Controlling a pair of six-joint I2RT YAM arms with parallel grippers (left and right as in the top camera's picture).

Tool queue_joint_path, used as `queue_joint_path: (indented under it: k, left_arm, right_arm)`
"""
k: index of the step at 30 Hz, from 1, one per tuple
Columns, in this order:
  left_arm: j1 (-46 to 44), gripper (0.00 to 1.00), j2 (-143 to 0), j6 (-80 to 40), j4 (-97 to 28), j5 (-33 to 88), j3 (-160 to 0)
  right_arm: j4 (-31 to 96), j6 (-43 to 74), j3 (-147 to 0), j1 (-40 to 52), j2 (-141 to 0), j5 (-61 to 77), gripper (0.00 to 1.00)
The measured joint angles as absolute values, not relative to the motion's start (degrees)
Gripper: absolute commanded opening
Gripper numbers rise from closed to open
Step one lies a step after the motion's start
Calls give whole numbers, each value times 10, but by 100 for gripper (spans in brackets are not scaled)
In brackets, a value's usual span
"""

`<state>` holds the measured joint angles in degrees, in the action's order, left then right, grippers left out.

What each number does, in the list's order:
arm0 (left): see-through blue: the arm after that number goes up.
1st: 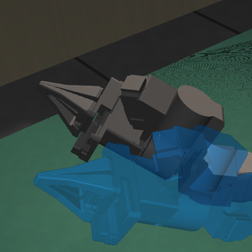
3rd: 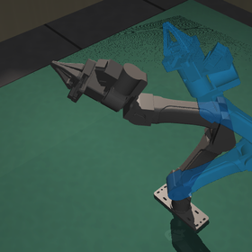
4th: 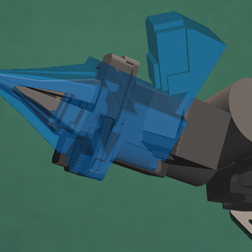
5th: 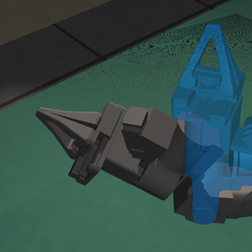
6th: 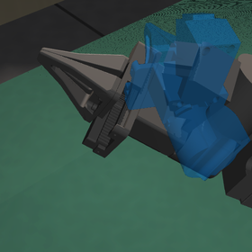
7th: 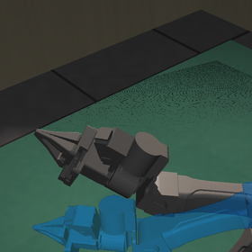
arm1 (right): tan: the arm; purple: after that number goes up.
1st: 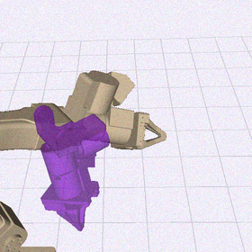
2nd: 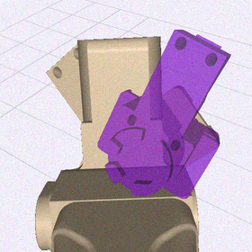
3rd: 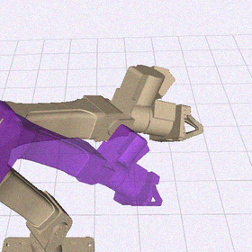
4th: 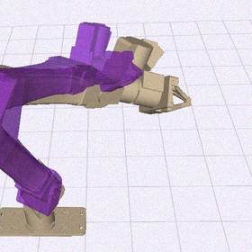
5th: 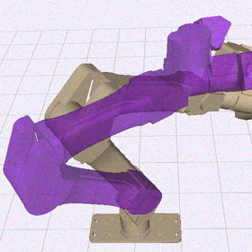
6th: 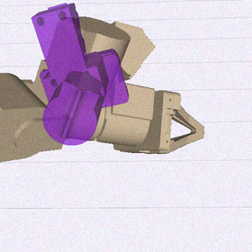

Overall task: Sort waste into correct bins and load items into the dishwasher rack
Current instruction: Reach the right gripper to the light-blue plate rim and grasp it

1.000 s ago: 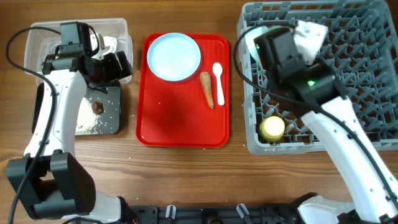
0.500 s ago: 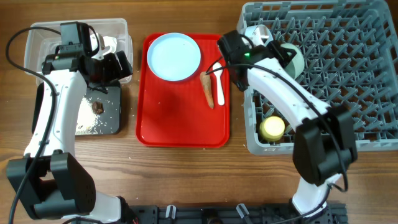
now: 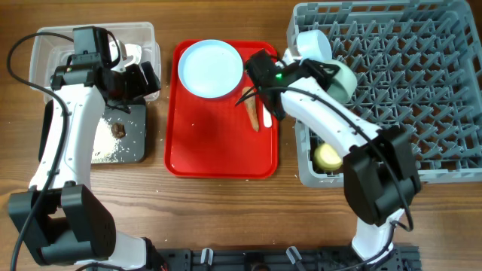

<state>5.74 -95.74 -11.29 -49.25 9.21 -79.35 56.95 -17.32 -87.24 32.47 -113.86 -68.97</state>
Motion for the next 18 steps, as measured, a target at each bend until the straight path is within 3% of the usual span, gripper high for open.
queue_joint_path:
  k: [10,18]
  left_arm:
    - [57,100,-957,-113,-493,92,-794]
    - [57,100,-957,-113,-493,92,-794]
  right_arm:
    - [501,-180,-872,363,-1141,-614,100]
    - [390,-119,-923,366,-1112,-398,100]
